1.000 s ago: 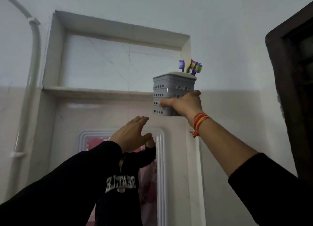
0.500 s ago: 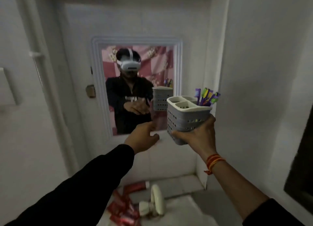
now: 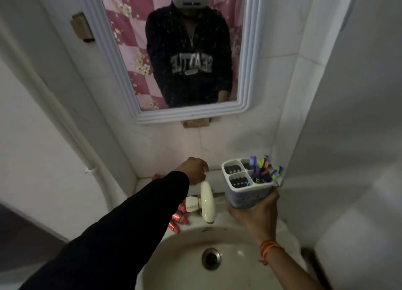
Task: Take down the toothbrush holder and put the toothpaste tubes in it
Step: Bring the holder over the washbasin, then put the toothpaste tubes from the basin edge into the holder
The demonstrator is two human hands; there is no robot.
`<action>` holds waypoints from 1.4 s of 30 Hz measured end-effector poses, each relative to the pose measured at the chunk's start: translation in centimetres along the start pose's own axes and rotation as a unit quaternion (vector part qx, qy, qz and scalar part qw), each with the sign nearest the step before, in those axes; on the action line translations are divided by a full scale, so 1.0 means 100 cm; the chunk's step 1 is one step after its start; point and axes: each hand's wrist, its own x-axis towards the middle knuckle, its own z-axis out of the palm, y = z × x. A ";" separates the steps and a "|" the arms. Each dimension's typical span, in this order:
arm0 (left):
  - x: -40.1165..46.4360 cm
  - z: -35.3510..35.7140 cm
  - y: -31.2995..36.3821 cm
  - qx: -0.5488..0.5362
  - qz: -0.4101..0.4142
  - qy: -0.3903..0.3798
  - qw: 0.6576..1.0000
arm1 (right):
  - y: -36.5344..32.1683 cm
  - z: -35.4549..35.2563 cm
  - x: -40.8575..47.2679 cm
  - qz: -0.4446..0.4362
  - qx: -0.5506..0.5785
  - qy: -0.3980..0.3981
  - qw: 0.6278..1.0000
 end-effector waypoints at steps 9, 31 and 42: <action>0.052 0.038 -0.019 0.037 -0.041 -0.101 0.993 | 0.054 0.021 -0.019 0.053 0.016 -0.044 0.997; 0.050 0.012 0.007 -0.074 0.063 0.025 0.995 | 0.084 0.000 0.032 0.087 0.013 -0.245 0.966; -0.007 -0.025 0.071 -0.257 0.186 0.185 0.930 | 0.080 -0.008 0.040 0.055 -0.007 -0.287 0.956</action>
